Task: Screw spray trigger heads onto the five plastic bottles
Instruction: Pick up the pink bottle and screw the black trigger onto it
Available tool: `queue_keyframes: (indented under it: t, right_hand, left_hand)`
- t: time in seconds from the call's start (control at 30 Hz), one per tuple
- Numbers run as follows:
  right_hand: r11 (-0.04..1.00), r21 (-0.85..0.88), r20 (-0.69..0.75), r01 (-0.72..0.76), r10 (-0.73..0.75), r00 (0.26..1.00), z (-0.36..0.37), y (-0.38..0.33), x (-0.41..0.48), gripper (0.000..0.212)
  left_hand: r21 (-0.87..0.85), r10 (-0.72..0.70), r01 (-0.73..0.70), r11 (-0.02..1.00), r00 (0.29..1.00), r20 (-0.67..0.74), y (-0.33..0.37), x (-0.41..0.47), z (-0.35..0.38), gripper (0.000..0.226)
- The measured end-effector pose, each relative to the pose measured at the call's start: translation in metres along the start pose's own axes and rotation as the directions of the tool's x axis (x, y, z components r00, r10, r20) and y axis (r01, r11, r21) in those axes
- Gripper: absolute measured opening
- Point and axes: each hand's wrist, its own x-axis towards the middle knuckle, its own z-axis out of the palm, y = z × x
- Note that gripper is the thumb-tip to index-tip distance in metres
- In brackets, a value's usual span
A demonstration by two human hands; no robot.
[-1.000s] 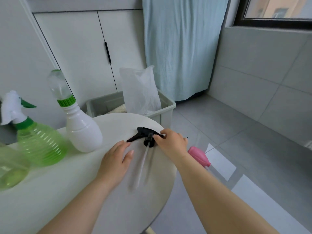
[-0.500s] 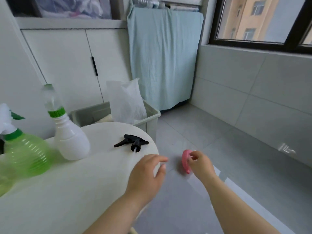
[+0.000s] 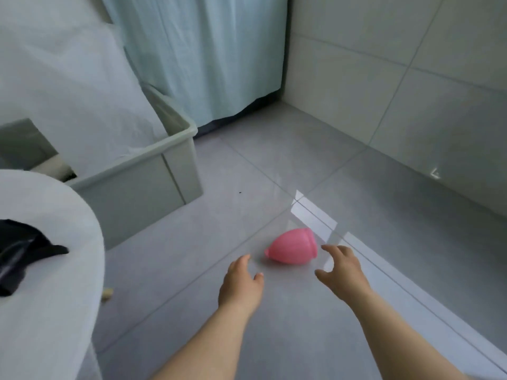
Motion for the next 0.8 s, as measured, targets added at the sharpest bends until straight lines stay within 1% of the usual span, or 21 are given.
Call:
queue_keyframes:
  t: [0.1, 0.17, 0.27, 0.33, 0.4, 0.5, 0.67, 0.73, 0.8]
  right_hand:
    - [0.992, -0.119, 0.093, 0.041, -0.03, 0.995, 0.01, 0.019, 0.035, 0.077]
    - [0.971, -0.217, 0.171, 0.096, -0.059, 0.984, 0.019, 0.023, 0.061, 0.086]
    - [0.91, -0.376, 0.257, 0.174, -0.078, 0.963, 0.036, 0.022, 0.098, 0.093]
    - [0.886, -0.419, 0.302, 0.198, -0.07, 0.951, 0.048, 0.02, 0.117, 0.096]
    - [0.882, -0.424, 0.329, 0.207, -0.063, 0.942, 0.061, 0.019, 0.128, 0.099]
    - [0.91, -0.369, 0.294, 0.188, -0.078, 0.953, 0.077, 0.018, 0.132, 0.104]
    - [0.97, -0.196, 0.207, 0.143, -0.102, 0.973, 0.082, 0.028, 0.129, 0.104]
    - [0.991, -0.068, 0.158, 0.119, -0.107, 0.982, 0.08, 0.031, 0.123, 0.104]
    - [0.99, 0.103, 0.081, 0.094, -0.103, 0.991, 0.077, 0.029, 0.114, 0.105]
  left_hand:
    - [-0.147, -0.15, 0.165, 0.975, 0.983, 0.107, 0.0, 0.033, 0.03, 0.058]
    - [-0.195, -0.227, 0.258, 0.946, 0.959, 0.168, -0.003, 0.053, 0.047, 0.058]
    - [-0.194, -0.276, 0.324, 0.926, 0.931, 0.239, -0.009, 0.073, 0.072, 0.056]
    - [-0.2, -0.298, 0.355, 0.913, 0.917, 0.266, -0.013, 0.081, 0.085, 0.054]
    - [-0.226, -0.317, 0.386, 0.894, 0.904, 0.289, -0.017, 0.087, 0.092, 0.052]
    - [-0.291, -0.32, 0.413, 0.863, 0.892, 0.319, -0.022, 0.094, 0.097, 0.05]
    - [-0.413, -0.32, 0.448, 0.793, 0.883, 0.344, -0.018, 0.095, 0.097, 0.051]
    - [-0.458, -0.307, 0.442, 0.771, 0.889, 0.341, -0.013, 0.095, 0.092, 0.054]
    - [-0.479, -0.3, 0.439, 0.76, 0.891, 0.34, -0.007, 0.096, 0.085, 0.059]
